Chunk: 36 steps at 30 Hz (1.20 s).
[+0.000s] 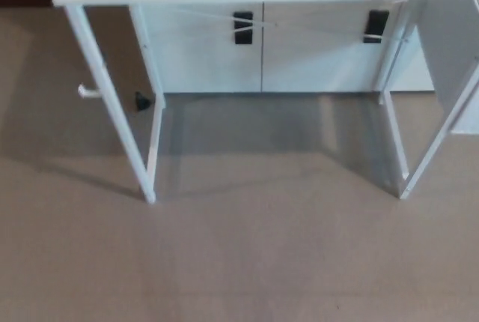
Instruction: The robot walks towards a table in front, picks a shampoo with left hand and puts it in a small grey container
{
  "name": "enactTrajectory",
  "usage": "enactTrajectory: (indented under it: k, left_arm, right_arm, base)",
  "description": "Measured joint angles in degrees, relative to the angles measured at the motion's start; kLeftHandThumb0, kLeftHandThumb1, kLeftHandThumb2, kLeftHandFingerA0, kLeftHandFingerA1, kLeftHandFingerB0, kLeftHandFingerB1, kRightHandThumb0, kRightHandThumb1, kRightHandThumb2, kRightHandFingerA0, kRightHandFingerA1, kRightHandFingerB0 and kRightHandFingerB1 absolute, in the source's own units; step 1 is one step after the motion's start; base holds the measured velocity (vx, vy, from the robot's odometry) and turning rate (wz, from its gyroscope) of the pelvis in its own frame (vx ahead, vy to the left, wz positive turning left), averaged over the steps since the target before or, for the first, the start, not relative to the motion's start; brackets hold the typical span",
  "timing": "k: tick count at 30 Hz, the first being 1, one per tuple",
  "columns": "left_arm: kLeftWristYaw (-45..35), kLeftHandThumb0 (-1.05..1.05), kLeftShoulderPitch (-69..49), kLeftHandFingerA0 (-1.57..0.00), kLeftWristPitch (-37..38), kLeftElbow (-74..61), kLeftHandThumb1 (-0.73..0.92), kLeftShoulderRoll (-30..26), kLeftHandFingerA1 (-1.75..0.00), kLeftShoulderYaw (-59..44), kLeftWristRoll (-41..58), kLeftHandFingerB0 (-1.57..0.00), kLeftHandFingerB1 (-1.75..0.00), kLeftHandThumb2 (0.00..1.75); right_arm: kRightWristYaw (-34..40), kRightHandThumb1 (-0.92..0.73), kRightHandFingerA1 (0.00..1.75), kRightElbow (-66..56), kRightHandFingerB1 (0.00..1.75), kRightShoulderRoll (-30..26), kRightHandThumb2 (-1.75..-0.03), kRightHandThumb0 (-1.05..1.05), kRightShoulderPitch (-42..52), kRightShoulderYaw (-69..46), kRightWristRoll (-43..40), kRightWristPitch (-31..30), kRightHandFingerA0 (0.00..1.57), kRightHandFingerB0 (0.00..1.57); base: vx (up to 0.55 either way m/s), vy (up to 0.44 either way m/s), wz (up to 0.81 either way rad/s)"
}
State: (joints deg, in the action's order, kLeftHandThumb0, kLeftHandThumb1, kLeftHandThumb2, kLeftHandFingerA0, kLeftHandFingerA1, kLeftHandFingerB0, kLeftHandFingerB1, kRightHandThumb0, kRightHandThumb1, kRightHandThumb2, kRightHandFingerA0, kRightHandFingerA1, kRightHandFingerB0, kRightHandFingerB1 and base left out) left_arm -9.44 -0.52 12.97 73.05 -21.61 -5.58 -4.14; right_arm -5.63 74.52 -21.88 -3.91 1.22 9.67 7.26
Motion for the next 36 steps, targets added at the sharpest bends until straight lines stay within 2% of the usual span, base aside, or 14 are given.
enactTrajectory:
  k: [1, 2, 5, 6, 13, 14, 17, 18, 21, 22, 29, 30, 31, 36]
  left_arm:
    - [-0.04, -0.39, 0.00, -0.48, -0.01, -0.02, 0.54, 0.00, -0.62, -0.05, 0.05, -0.39, -0.52, 0.80]
    - [-0.11, -0.33, 0.02, -0.53, -0.02, -0.05, 0.66, 0.01, -0.57, -0.13, 0.08, -0.43, -0.43, 0.59]
    - [-0.26, -0.36, 0.97, -0.53, -0.01, -0.25, 0.66, 0.15, -0.55, -0.16, 0.10, -0.44, -0.42, 0.59]
    - [-0.25, -0.42, 1.22, -0.50, 0.00, -0.31, 0.54, -0.19, -0.63, -0.18, 0.10, -0.39, -0.54, 0.84]
    - [-0.14, -0.40, 0.41, -0.50, 0.49, -0.16, 0.54, -0.66, -0.65, 0.52, -0.08, -0.39, -0.54, 0.83]
    - [-0.17, -0.34, 0.23, -0.53, 0.50, -0.16, 0.66, -0.67, -0.58, 0.50, -0.08, -0.43, -0.44, 0.59]
    - [-0.33, -0.34, -0.26, -0.53, 0.52, -0.14, 0.66, -0.68, -0.58, 0.43, -0.05, -0.43, -0.44, 0.59]
    - [-0.36, -0.41, -0.35, -0.49, 0.52, -0.13, 0.54, -0.68, -0.62, 0.42, -0.05, -0.38, -0.53, 0.82]
    - [-0.27, -0.42, -0.32, -0.55, 0.66, -0.08, 0.54, -0.52, -0.61, 0.83, -0.19, -0.39, -0.50, 0.81]
    - [0.05, -0.43, -0.37, -0.51, 0.83, -0.11, 0.54, -0.52, -0.57, 1.24, -0.34, -0.37, -0.50, 0.81]
    - [1.67, -0.43, -0.96, -0.49, 1.29, 0.14, 0.54, -0.50, -0.54, 3.25, -1.63, -0.36, -0.48, 0.78]
    - [1.81, -0.35, -0.96, -0.61, 1.29, 0.17, 0.64, -0.50, -0.53, 3.35, -1.70, -0.43, -0.39, 0.59]
    - [2.02, -0.42, -0.96, -0.55, 1.29, 0.20, 0.53, -0.51, -0.60, 3.45, -1.79, -0.37, -0.50, 0.80]
    - [2.48, -0.42, -1.60, -0.55, 1.46, 0.15, 0.53, -0.86, -0.60, 3.38, -1.84, -0.37, -0.50, 0.80]
  right_arm:
    - [-0.03, -0.72, 0.46, 0.08, 0.41, 0.00, -0.61, -0.33, 0.15, 0.00, 0.01, -0.04, 0.67, 0.54]
    - [-0.06, -0.72, 0.46, 0.19, 0.40, -0.01, -0.61, -0.33, 0.38, -0.01, 0.02, -0.10, 0.68, 0.54]
    - [-0.11, -0.72, 0.46, 0.16, 0.41, 0.35, -0.61, -0.33, 0.08, 0.15, 0.06, -0.12, 0.68, 0.55]
    - [-0.13, -0.71, 0.46, 0.08, 0.41, 0.55, -0.61, -0.33, -0.08, 0.20, 0.06, -0.06, 0.70, 0.55]
    - [-0.10, -0.72, 0.46, 0.31, 0.41, 0.59, -0.61, -0.34, 0.72, 0.39, 0.15, 0.02, 0.70, 0.56]
    - [-0.08, -0.71, 0.47, 0.32, 0.41, 0.61, -0.61, -0.33, 0.78, 0.44, 0.18, 0.02, 0.71, 0.56]
    - [-0.05, -0.71, 0.47, 0.36, 0.41, 0.64, -0.61, -0.33, 1.06, 0.46, 0.23, 0.04, 0.71, 0.56]
    - [-0.03, -0.70, 0.48, 0.38, 0.42, 0.64, -0.61, -0.33, 1.14, 0.46, 0.24, 0.03, 0.71, 0.57]
    - [0.00, -0.69, 0.48, 0.23, 0.42, 0.67, -0.61, -0.33, 1.31, 0.20, 0.22, 0.14, 0.72, 0.57]
    - [0.09, -0.70, 0.48, 0.27, 0.42, 0.64, -0.61, -0.32, 1.34, -0.08, 0.14, 0.14, 0.69, 0.56]
    - [0.09, -0.71, 0.48, 0.87, 0.42, 0.66, -0.61, -0.32, 2.30, -1.06, -0.16, 0.29, 0.70, 0.56]
    - [0.09, -0.70, 0.47, 0.94, 0.41, 0.67, -0.59, -0.33, 2.31, -1.18, -0.18, 0.29, 0.69, 0.55]
    - [0.08, -0.70, 0.48, 1.05, 0.41, 0.73, -0.59, -0.32, 2.40, -1.30, -0.21, 0.29, 0.69, 0.54]
    - [-0.17, -0.70, 0.48, 1.27, 0.41, 1.33, -0.59, -0.32, 3.11, -1.57, -0.29, 0.26, 0.69, 0.54]
  base:
    - [0.45, 0.165, -0.27]
    - [0.52, 0.209, -0.37]
    - [0.44, 0.225, -0.15]
    - [0.42, 0.203, -0.25]
    - [0.28, 0.104, 0.07]
    - [0.26, -0.069, 0.13]
    - [0.20, -0.113, 0.20]
    - [0.28, -0.148, 0.19]
    - [0.22, -0.213, 0.16]
    - [0.21, -0.165, -0.09]
    - [0.17, -0.054, -0.06]
    - [0.13, 0.013, -0.06]
    - [0.13, 0.102, -0.06]
    - [0.11, 0.174, -0.01]
